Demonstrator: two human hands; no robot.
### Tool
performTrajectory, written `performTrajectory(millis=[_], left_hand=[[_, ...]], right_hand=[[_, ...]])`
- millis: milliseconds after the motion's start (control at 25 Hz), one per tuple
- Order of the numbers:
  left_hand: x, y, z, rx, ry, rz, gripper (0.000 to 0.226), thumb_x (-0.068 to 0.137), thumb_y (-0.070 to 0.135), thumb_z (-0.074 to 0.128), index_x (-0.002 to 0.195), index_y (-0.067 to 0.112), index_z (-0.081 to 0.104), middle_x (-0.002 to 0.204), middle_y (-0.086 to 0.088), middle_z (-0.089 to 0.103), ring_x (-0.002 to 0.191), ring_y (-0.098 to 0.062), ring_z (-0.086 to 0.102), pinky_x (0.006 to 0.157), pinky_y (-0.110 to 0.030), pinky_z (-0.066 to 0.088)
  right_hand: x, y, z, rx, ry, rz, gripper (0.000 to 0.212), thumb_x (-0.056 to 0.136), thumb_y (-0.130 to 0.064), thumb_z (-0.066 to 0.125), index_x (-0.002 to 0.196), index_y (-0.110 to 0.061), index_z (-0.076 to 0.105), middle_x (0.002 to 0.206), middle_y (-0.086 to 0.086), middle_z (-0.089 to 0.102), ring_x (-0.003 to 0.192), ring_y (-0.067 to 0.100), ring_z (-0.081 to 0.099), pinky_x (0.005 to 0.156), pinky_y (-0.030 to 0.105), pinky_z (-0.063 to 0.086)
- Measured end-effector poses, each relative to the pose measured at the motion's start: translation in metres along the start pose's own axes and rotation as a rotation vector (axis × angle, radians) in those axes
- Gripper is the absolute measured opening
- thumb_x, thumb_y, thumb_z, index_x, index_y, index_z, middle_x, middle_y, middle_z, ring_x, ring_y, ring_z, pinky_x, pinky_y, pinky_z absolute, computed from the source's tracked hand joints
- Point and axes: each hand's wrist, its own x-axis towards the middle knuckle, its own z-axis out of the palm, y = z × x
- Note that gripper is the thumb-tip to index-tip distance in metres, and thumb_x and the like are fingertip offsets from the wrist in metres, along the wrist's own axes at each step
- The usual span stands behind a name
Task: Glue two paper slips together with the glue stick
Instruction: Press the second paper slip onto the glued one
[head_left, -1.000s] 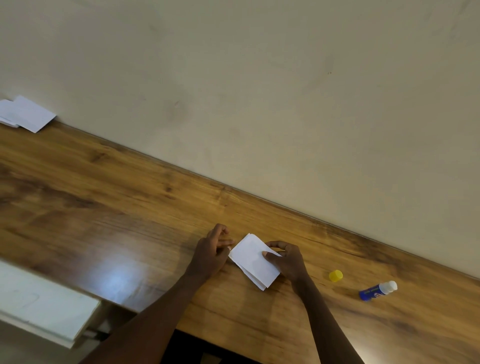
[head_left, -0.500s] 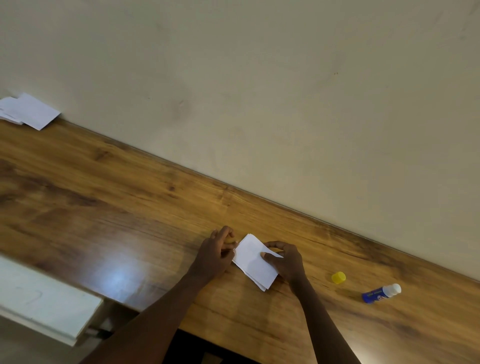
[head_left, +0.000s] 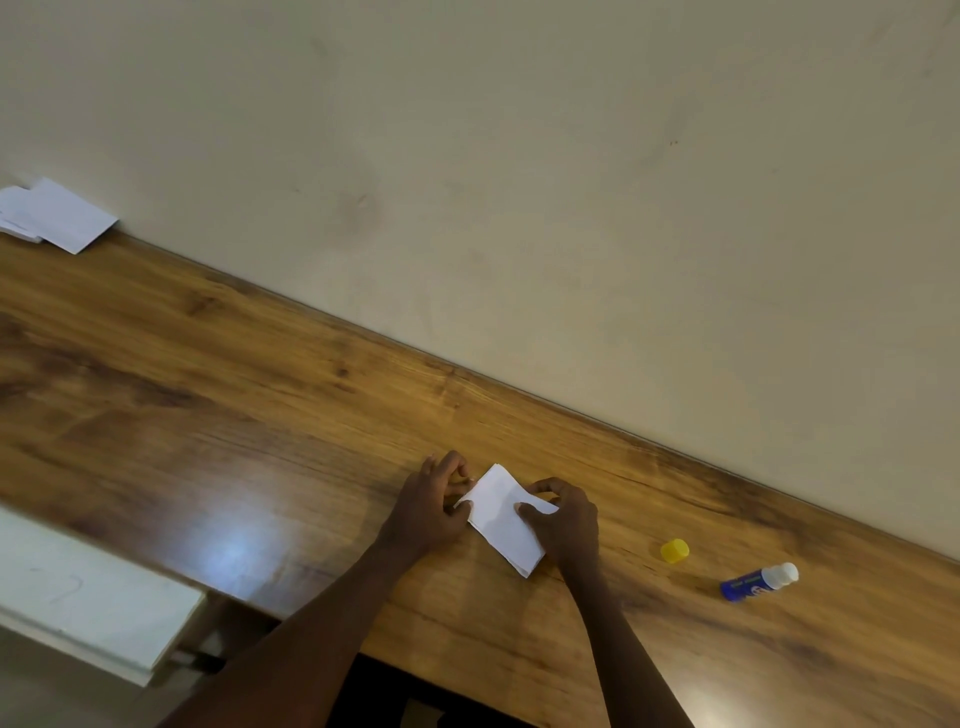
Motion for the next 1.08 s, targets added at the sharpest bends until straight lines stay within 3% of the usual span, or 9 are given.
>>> performTrajectory(millis=[200, 320, 440, 560, 680, 880, 1080], left_hand=[[-0.001, 0.000, 0.001, -0.010, 0.025, 0.032, 0.027, 0.074, 0.012, 0.066, 0.098, 0.011, 0.052, 0.095, 0.002, 0.060, 0.095, -0.015, 0.064, 0.101, -0.043, 0.043], [0.001, -0.002, 0.004, 0.068, -0.002, 0.035, 0.038, 0.077, 0.014, 0.063, 0.114, 0.012, 0.052, 0.120, -0.009, 0.060, 0.119, -0.024, 0.052, 0.114, -0.046, 0.023], [0.004, -0.004, 0.006, 0.165, -0.057, 0.095, 0.041, 0.083, 0.016, 0.056, 0.124, 0.015, 0.050, 0.148, -0.008, 0.030, 0.141, -0.025, 0.018, 0.115, -0.036, -0.002], [0.007, -0.006, 0.006, 0.169, -0.044, 0.120, 0.030, 0.083, 0.016, 0.055, 0.112, 0.015, 0.061, 0.152, -0.008, 0.018, 0.142, -0.024, 0.008, 0.114, -0.035, -0.005], [0.008, -0.008, 0.006, 0.159, -0.023, 0.130, 0.027, 0.081, 0.014, 0.056, 0.107, 0.014, 0.064, 0.152, -0.009, 0.016, 0.142, -0.025, 0.007, 0.112, -0.035, -0.006], [0.009, -0.012, 0.008, 0.176, -0.017, 0.127, 0.024, 0.079, 0.013, 0.058, 0.101, 0.011, 0.066, 0.152, -0.010, 0.016, 0.142, -0.026, 0.008, 0.111, -0.036, -0.005], [0.009, -0.009, 0.008, 0.173, -0.003, 0.120, 0.023, 0.078, 0.012, 0.059, 0.099, 0.008, 0.067, 0.151, -0.013, 0.017, 0.142, -0.028, 0.009, 0.111, -0.036, -0.004]], right_hand=[[-0.012, 0.000, 0.007, -0.134, 0.166, -0.008, 0.027, 0.078, -0.029, 0.064, 0.101, -0.016, 0.061, 0.117, 0.005, 0.059, 0.108, 0.022, 0.051, 0.094, 0.040, 0.039], [-0.018, 0.002, 0.014, -0.197, 0.287, -0.031, 0.026, 0.077, -0.028, 0.064, 0.102, -0.021, 0.062, 0.123, 0.002, 0.052, 0.117, 0.023, 0.040, 0.093, 0.042, 0.027], [-0.019, 0.002, 0.020, -0.224, 0.237, -0.153, 0.030, 0.079, -0.012, 0.058, 0.104, -0.028, 0.062, 0.127, -0.001, 0.048, 0.117, 0.021, 0.035, 0.086, 0.039, 0.022], [-0.013, 0.002, 0.021, -0.430, 0.028, -0.363, 0.058, 0.076, 0.000, 0.051, 0.118, -0.040, 0.051, 0.140, -0.002, 0.033, 0.124, 0.024, 0.023, 0.088, 0.040, 0.021], [-0.004, 0.002, 0.016, -0.566, -0.056, -0.448, 0.066, 0.077, -0.001, 0.048, 0.123, -0.047, 0.041, 0.144, -0.001, 0.021, 0.125, 0.026, 0.018, 0.090, 0.043, 0.020], [0.007, 0.002, 0.003, -0.580, -0.133, -0.339, 0.062, 0.082, -0.017, 0.053, 0.130, -0.047, 0.028, 0.144, 0.003, 0.014, 0.125, 0.026, 0.020, 0.095, 0.046, 0.023], [-0.002, 0.005, -0.006, -0.562, -0.067, -0.346, 0.047, 0.087, -0.024, 0.049, 0.129, -0.043, 0.038, 0.141, 0.001, 0.022, 0.124, 0.023, 0.022, 0.096, 0.043, 0.022]])
